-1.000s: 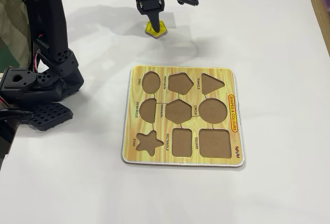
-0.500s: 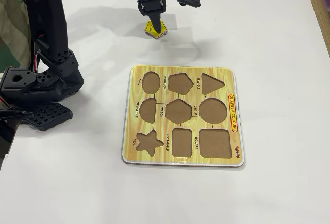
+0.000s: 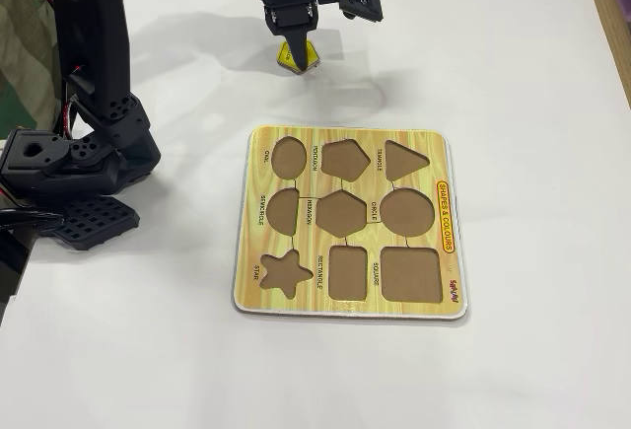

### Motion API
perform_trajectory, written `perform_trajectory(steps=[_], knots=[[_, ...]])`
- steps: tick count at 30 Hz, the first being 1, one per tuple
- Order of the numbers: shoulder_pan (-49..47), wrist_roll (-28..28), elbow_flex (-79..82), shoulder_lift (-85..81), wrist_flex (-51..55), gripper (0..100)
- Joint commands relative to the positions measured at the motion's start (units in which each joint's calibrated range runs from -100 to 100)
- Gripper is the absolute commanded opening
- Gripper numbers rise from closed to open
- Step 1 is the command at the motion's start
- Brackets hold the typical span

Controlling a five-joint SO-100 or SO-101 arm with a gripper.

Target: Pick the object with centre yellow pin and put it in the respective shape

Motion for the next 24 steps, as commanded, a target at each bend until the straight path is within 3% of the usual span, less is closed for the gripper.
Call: perform_trajectory(steps=[1, 24], knots=[[0.5, 0.3, -0.9, -0.7, -0.5, 15], [-0.2, 0.3, 4.0, -4.5, -0.6, 15]])
